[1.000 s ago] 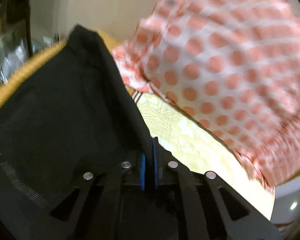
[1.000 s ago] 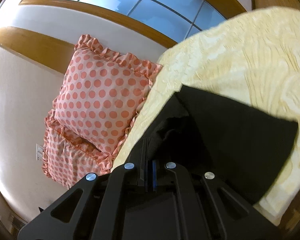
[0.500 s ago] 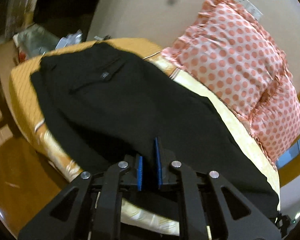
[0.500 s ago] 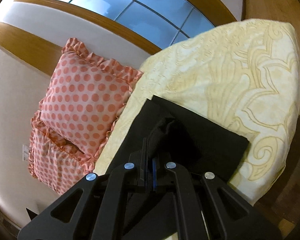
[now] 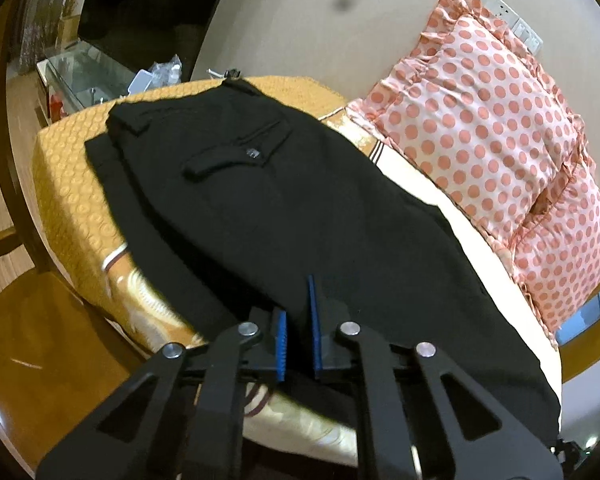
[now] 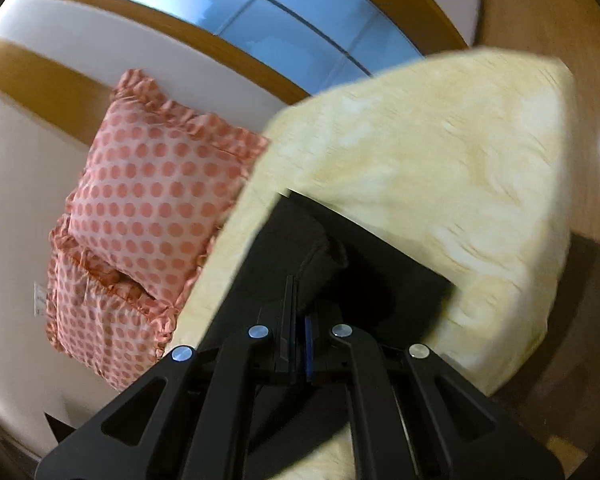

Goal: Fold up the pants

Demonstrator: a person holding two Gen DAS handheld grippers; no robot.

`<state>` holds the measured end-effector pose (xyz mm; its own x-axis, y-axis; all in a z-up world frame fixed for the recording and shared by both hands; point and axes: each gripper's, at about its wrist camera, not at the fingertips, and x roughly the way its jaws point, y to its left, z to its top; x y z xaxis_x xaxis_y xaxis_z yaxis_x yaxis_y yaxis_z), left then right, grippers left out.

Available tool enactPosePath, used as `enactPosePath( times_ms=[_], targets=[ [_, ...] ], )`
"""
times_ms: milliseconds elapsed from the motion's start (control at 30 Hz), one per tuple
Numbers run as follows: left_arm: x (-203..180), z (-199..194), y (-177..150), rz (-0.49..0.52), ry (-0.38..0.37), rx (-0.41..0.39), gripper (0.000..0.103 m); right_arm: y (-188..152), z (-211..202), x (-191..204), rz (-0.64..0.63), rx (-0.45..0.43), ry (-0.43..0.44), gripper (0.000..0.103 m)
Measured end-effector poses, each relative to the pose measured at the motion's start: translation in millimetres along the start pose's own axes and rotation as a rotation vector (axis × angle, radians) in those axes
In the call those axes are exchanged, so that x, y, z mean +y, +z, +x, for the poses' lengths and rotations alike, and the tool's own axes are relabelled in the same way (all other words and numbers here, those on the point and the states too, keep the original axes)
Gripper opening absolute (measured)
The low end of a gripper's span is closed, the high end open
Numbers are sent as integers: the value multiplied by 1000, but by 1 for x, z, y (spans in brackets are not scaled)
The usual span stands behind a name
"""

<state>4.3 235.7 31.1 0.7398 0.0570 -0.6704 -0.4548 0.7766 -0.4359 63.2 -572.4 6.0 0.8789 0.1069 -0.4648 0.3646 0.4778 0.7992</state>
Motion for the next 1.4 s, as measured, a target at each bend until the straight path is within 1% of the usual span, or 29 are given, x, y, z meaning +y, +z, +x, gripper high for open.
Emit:
enactPosePath(
  times_ms=[100,300,433,533,600,667,767,800,867,900,933,967,1000,1033,1067,1100,1133,1167,1200,1267,1300,1400],
  targets=[
    [1,-6,-4,25,1,-2,8,-6,-8,-10,19,-6,13,3],
    [5,-16,-6,59,-10,-5,7,-9,-25,-1,-4,-43,40,3],
    [15,-9,-11,41,-17,16,8,-9,-22,-3,-19,-40,-15,3],
    [12,-9,-13,58,-9,-4,9,-9,-17,-12,10,-29,-17,3],
    [9,-9,-14,74,-4,-6,10,-8,-18,-10,-11,-42,-14,3],
    [8,-8,-16,93,1,-9,11,-9,-18,-8,-44,-47,-39,3],
    [13,-9,-16,80,-16,-11,13,-13,-18,-14,-34,-37,-59,3],
    [14,-9,-16,75,-23,-8,14,-15,-19,-16,-26,-37,-54,3],
    [15,-11,-14,82,-20,-7,18,-14,-22,-17,-39,-38,-66,5],
    [14,-14,-13,94,-6,-15,23,-15,-28,-16,-57,-51,-82,13],
    [14,-19,-12,105,24,-38,36,-14,-34,-15,-69,-71,-102,26],
    [13,-22,-11,110,43,-54,44,-13,-41,-14,-88,-104,-117,39],
    [12,-29,-9,113,70,-91,61,-12,-50,-13,-110,-148,-129,64],
    [11,-36,-8,115,89,-137,69,-10,-56,-11,-123,-177,-139,66],
    [8,-45,-7,123,97,-184,70,-9,-58,-11,-133,-190,-146,66],
    [3,-49,-6,137,93,-207,72,-6,-58,-11,-137,-189,-145,66],
    [0,-50,-5,147,86,-215,77,-7,-59,-12,-131,-189,-142,66],
    [-7,-51,-5,163,74,-225,79,-7,-58,-13,-133,-184,-139,66],
    [-14,-50,-5,183,59,-229,80,-7,-57,-12,-140,-179,-139,66],
    [-27,-43,-7,224,34,-218,82,-8,-49,-12,-149,-141,-148,63],
    [-35,-37,-9,251,18,-199,83,-12,-52,-8,-173,-153,-153,63],
    [-51,-21,-18,305,-21,-157,85,-26,-54,-1,-203,-121,-125,55]
  ],
)
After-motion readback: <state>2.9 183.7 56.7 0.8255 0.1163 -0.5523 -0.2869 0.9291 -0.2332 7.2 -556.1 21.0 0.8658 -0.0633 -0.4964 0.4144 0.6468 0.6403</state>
